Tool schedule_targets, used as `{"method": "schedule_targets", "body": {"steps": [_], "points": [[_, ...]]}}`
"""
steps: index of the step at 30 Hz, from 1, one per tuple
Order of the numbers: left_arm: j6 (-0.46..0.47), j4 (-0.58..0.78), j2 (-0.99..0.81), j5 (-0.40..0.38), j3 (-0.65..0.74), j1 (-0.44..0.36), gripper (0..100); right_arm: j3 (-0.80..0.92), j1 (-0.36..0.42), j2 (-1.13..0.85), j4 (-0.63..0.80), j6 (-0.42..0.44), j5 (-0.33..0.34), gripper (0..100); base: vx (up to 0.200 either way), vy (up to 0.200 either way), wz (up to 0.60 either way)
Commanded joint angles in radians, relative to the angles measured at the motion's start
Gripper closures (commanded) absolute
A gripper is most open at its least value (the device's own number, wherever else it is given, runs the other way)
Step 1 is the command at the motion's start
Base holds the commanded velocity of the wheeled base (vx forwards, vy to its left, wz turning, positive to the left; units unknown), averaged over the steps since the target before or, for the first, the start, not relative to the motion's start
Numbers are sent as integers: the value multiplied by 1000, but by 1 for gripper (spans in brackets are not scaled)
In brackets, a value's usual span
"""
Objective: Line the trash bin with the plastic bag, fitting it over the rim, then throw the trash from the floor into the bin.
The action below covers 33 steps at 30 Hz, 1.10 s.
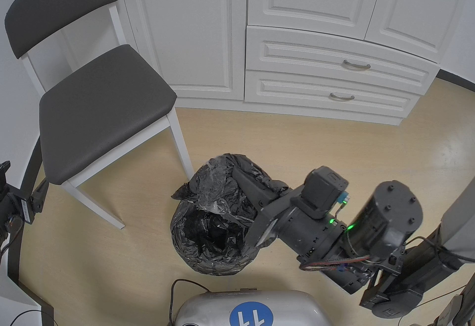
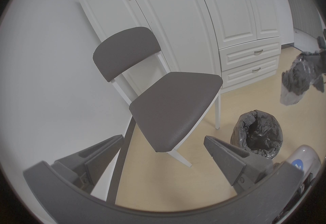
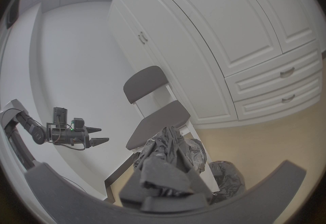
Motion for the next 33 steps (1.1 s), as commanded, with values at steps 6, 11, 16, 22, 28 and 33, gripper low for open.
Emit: {"method": "schedule_targets", "body": {"steps": [6, 11, 16, 22, 28, 33], "points": [[-1, 0, 19, 0, 0, 0, 0, -176, -88, 335, -18, 75, -7, 100, 0, 0, 0], [-3, 0, 19, -2, -2, 0, 0, -306, -103, 447, -18, 195, -47, 100, 0, 0, 0], [-4, 0, 22, -2, -2, -8, 0, -357, -102, 532, -18, 226, -48, 100, 0, 0, 0], [-3, 0, 30, -2, 0, -8, 0, -421, -103, 607, -18, 250, -47, 100, 0, 0, 0], [-1, 0, 52, -4, 1, -11, 0, -509, -122, 691, -18, 253, -48, 100, 0, 0, 0], [-1, -2, 62, -4, 4, -11, 0, -519, -126, 723, -18, 252, -48, 100, 0, 0, 0]]}}
